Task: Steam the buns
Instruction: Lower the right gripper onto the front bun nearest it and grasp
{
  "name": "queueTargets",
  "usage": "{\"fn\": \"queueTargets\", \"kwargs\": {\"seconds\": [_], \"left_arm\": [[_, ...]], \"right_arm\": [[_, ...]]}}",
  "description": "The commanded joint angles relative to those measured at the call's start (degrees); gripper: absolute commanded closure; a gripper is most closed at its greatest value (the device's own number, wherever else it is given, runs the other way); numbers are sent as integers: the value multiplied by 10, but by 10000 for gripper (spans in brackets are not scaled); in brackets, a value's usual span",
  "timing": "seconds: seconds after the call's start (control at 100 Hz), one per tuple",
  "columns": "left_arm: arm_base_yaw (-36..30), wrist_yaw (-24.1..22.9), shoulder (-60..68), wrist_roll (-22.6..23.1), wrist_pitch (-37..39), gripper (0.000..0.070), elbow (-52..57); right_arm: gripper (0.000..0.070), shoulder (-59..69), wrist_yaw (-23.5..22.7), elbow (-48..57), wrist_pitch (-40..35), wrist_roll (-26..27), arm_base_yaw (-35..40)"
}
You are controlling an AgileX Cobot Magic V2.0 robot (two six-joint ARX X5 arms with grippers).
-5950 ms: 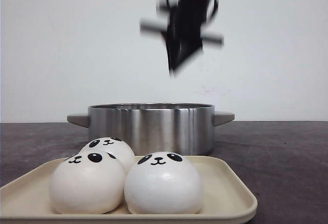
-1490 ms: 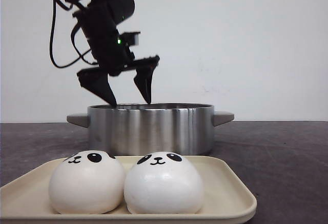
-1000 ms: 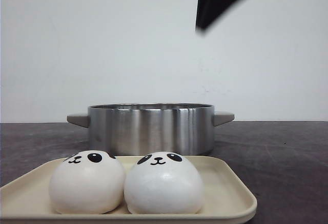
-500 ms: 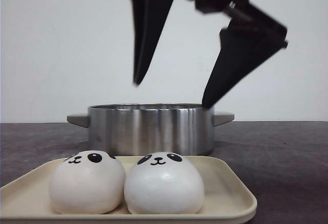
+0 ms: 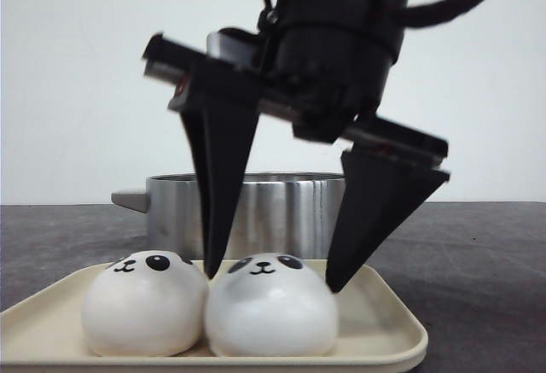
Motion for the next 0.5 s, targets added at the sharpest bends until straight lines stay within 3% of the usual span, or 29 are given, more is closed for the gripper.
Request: {"fn": "queueTargets", "kwargs": {"seconds": [0.0, 0.15, 0.29, 0.31, 0.34, 0.49], "left_arm": [[-3, 1, 4, -4, 3, 156, 8], [-3, 1, 4, -4, 1, 156, 8], [-10, 0, 5, -2, 1, 156, 8], [-11, 0, 5, -1, 1, 156, 8], [-11, 0, 5, 1, 1, 156, 8], [-12, -2, 5, 9, 1, 156, 8]], "right_arm": [[254, 15, -2, 7, 7, 9, 7], [509, 18, 9, 7, 15, 15, 7], [542, 19, 9, 7, 16, 14, 4], [582, 20, 9, 7, 16, 14, 4], [695, 23, 9, 7, 14, 10, 5], [694, 45, 40, 7, 13, -3, 5]]}}
